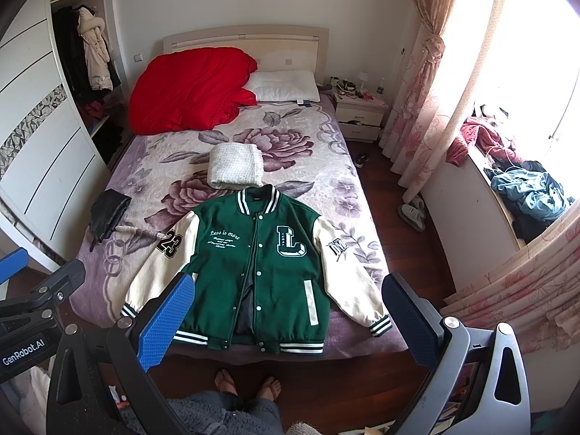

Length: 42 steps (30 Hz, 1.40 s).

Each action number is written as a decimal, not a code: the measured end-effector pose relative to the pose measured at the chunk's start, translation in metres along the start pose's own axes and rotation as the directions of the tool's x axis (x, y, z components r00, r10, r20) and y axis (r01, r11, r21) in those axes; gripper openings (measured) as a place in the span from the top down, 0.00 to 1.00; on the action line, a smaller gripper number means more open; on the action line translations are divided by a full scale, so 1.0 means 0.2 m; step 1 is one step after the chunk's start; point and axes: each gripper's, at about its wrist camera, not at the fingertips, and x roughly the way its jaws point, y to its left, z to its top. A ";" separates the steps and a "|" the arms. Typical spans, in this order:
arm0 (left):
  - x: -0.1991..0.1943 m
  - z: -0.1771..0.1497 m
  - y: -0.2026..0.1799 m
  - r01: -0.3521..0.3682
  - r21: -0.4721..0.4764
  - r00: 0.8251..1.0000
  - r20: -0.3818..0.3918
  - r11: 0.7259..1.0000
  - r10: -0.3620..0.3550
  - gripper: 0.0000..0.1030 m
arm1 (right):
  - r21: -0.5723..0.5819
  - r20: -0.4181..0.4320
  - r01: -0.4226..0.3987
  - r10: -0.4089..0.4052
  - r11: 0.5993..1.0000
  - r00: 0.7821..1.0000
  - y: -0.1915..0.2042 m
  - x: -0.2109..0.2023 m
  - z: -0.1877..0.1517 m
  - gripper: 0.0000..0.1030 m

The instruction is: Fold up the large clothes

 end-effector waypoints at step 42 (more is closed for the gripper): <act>-0.03 0.04 0.01 0.013 -0.013 0.999 0.036 1.000 -0.013 0.00 | -0.005 0.034 0.003 -0.003 1.000 0.999 0.01 -0.16 0.20 0.00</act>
